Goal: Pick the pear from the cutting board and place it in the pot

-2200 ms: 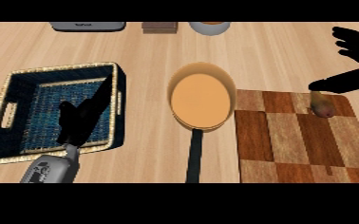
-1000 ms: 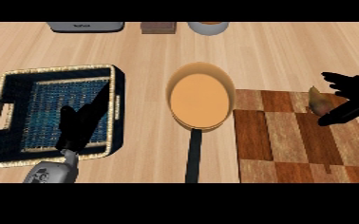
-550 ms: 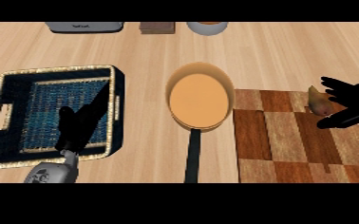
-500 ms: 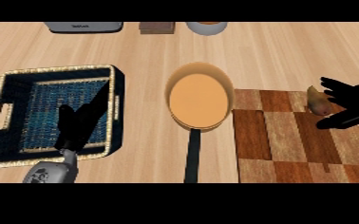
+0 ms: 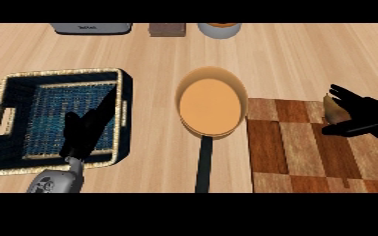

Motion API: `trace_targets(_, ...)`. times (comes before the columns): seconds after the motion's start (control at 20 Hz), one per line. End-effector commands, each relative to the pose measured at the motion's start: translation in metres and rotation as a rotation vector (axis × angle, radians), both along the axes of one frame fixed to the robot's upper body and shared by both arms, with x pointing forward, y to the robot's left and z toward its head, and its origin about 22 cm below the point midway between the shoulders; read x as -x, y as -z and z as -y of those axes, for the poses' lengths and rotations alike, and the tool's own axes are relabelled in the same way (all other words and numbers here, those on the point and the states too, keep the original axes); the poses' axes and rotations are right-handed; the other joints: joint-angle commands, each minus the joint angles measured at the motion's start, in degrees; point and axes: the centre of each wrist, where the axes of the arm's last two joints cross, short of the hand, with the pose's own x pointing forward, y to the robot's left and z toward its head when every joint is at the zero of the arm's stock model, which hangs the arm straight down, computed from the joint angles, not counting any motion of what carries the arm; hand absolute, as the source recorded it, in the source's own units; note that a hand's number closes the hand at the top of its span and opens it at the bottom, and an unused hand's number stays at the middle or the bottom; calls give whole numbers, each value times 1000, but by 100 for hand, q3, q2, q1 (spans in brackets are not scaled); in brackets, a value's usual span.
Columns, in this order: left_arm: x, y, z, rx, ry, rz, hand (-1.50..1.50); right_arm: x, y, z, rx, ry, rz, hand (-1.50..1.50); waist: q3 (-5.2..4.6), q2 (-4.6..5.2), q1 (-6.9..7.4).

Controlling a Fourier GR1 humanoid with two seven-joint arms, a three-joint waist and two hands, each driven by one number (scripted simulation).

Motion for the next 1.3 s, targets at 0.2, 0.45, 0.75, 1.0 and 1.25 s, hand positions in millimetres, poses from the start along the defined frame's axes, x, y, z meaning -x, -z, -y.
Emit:
trace_targets(0.2,10,20,-4,38,1,-92,0,24,53,-4,-54,19,-74,150,-13,149,6)
trace_targets(0.45,11,14,-6,41,-13,-75,0,29,55,4,-17,-39,-27,150,-12,149,34)
trace_targets(0.75,1,10,8,48,-10,-76,0,37,78,-18,-112,17,22,150,-15,146,-35)
trace_targets(1.0,11,21,13,51,-8,-89,0,22,45,-5,-213,-237,409,150,4,165,11)
trace_targets(1.25,10,21,-8,23,-20,-89,0,17,24,10,-252,-380,671,150,-2,173,18)
